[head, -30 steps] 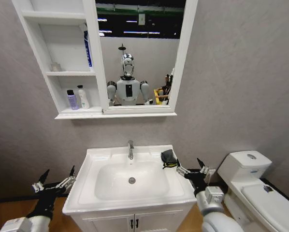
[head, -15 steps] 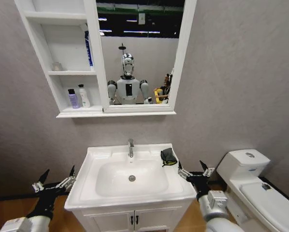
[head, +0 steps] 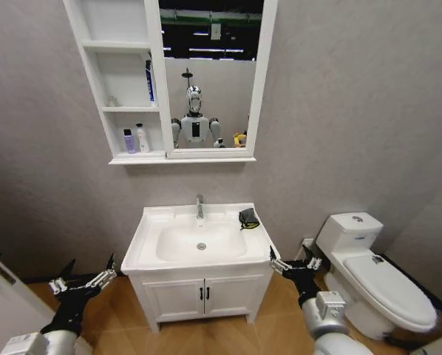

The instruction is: Move facial cleanser and shampoo from washbasin to cabinet, then wipe washbasin with towel.

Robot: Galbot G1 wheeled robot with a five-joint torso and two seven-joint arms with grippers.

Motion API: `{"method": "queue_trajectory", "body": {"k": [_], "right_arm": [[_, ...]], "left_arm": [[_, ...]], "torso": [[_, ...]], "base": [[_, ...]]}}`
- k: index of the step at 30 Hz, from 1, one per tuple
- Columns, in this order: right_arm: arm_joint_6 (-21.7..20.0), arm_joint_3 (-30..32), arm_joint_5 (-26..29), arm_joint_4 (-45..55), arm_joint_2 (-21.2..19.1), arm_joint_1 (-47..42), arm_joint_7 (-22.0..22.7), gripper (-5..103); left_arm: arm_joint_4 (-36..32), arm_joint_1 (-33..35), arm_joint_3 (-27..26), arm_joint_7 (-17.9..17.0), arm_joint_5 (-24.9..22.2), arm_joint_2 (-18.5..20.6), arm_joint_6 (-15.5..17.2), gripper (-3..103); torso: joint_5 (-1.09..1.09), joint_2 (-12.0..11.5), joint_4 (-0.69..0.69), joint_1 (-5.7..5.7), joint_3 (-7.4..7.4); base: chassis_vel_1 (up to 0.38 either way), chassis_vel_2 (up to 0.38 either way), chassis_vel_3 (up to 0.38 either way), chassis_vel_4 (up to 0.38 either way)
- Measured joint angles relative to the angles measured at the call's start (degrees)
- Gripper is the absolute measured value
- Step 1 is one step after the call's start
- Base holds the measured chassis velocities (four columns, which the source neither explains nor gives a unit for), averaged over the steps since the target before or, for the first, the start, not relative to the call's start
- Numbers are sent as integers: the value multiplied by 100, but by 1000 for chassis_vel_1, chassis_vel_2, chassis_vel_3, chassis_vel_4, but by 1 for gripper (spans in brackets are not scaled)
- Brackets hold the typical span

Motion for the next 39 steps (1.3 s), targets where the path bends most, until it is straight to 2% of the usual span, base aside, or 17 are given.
{"method": "queue_trajectory", "body": {"k": [2, 4, 5, 8, 10, 11, 12, 14, 15, 16, 18, 19, 20, 22, 27, 28, 39], "right_arm": [[-1, -5, -1, 14, 0, -27, -15, 100], [-1, -5, -1, 17, -1, -33, -18, 100], [1, -3, -3, 51, -5, -65, -26, 100], [6, 6, -2, 74, -14, -98, -30, 100], [15, 2, -3, 112, -14, -129, -40, 100], [18, -5, -3, 115, -13, -133, -44, 100], [18, -5, -3, 115, -13, -133, -44, 100], [30, -17, -4, 115, -8, -139, -59, 100], [101, -25, -17, 101, -3, -146, -97, 100], [162, -33, -52, 62, 2, -155, -138, 100], [185, -39, -64, 48, 6, -158, -153, 100], [210, -51, -74, 39, 8, -170, -203, 100], [242, -51, -88, 27, 9, -170, -245, 100], [258, -51, -91, 12, 9, -168, -262, 100], [289, -7, -104, -67, -21, -117, -298, 100], [272, -1, -112, -89, -25, -108, -298, 100], [161, -9, -234, -169, -13, -99, -251, 100]], "left_arm": [[-1, 0, 0, 0, 0, 0, 0, 100], [0, 0, 0, 0, 0, 0, 0, 100], [0, 0, 0, 0, 0, 0, 0, 100], [-1, 0, 0, 0, 0, 0, 0, 100], [0, 0, 0, 0, 0, 0, 0, 100], [-1, 0, 1, 1, 0, 0, 0, 100], [-1, 0, 1, 1, 0, 0, 0, 100], [-2, 0, 0, 1, 0, 0, 0, 100], [0, 0, 0, -1, 0, 0, 1, 100], [-1, 0, -1, -2, 0, 0, 0, 100], [-2, 0, 0, 0, 0, 0, 0, 100], [-1, 1, 0, -2, 0, 0, 1, 100], [-1, 1, -3, -3, 0, 0, 1, 100], [-1, 1, -2, -4, 0, 0, 1, 100], [-1, 0, 0, -2, 0, 0, 1, 100], [-1, -1, 0, -2, 0, 0, 1, 100], [-1, 0, 0, -2, 0, 0, 1, 100]], "torso": [[8, -1, 0, 3, 2], [6, -1, 1, 2, 2], [-3, 1, -1, -1, 0], [10, -1, 0, 1, 2], [-6, 1, -2, 0, 0], [11, 0, 0, 0, 1], [11, 0, 0, 0, 1], [9, -1, 1, 2, 2], [-8, 0, -2, 1, 0], [8, 0, 1, 0, 1], [11, -1, 0, 2, 2], [-4, 1, 0, -1, 0], [-2, 4, 3, -5, -2], [3, 4, 1, -5, -2], [4, 2, -3, -3, 0], [4, -2, 0, 4, 2], [2, -3, 0, 3, 1]], "base": [[374, -351, -366, 353], [411, -353, -358, 364], [388, -363, -339, 356], [393, -349, -363, 348], [344, -373, -348, 377], [366, -340, -368, 337], [366, -340, -368, 337], [348, -353, -368, 337], [348, -360, -317, 349], [331, -360, -356, 339], [338, -339, -329, 320], [223, -295, -301, 243], [223, -63, -181, 243], [206, -63, -181, 207], [33, -75, -134, 70], [-58, 21, 44, -11], [-32, 28, 44, -30]]}}
